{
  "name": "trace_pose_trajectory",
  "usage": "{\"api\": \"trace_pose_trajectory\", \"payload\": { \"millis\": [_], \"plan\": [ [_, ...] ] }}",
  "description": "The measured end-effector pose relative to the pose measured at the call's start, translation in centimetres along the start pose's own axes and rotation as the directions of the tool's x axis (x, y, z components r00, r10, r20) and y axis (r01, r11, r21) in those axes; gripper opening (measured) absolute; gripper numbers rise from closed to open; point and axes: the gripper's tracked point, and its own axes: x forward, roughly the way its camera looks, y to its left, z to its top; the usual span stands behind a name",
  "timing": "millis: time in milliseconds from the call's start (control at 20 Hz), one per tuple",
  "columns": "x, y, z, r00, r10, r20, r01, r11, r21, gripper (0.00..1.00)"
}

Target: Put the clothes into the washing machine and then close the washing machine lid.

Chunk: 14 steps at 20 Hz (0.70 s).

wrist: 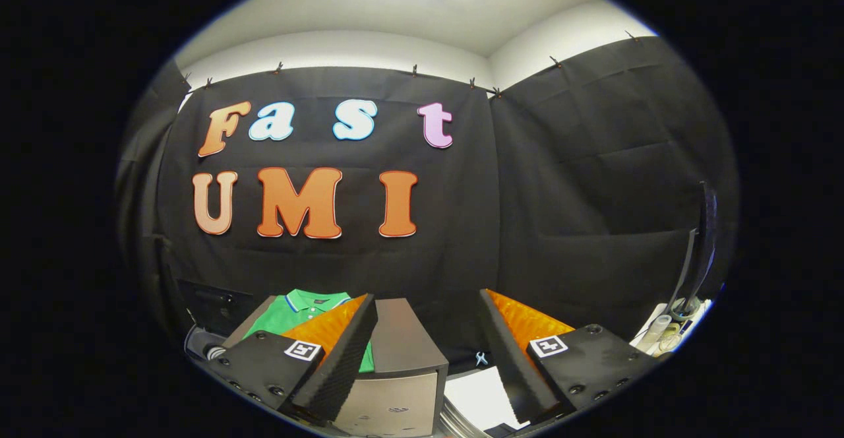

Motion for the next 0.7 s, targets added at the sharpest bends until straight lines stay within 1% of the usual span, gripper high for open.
{"api": "trace_pose_trajectory", "payload": {
  "millis": [150,250,500,700],
  "plan": [
    [0.0,1.4,0.1,1.000,0.004,0.010,-0.003,1.000,-0.027,0.98],
    [0.4,2.1,0.1,1.000,0.015,0.002,-0.015,1.000,-0.024,0.98],
    [1.1,4.6,1.4,0.997,0.083,-0.002,-0.082,0.996,0.033,0.98],
    [1.8,7.6,2.6,0.992,0.123,0.005,-0.123,0.992,0.002,0.99]
  ]
}}
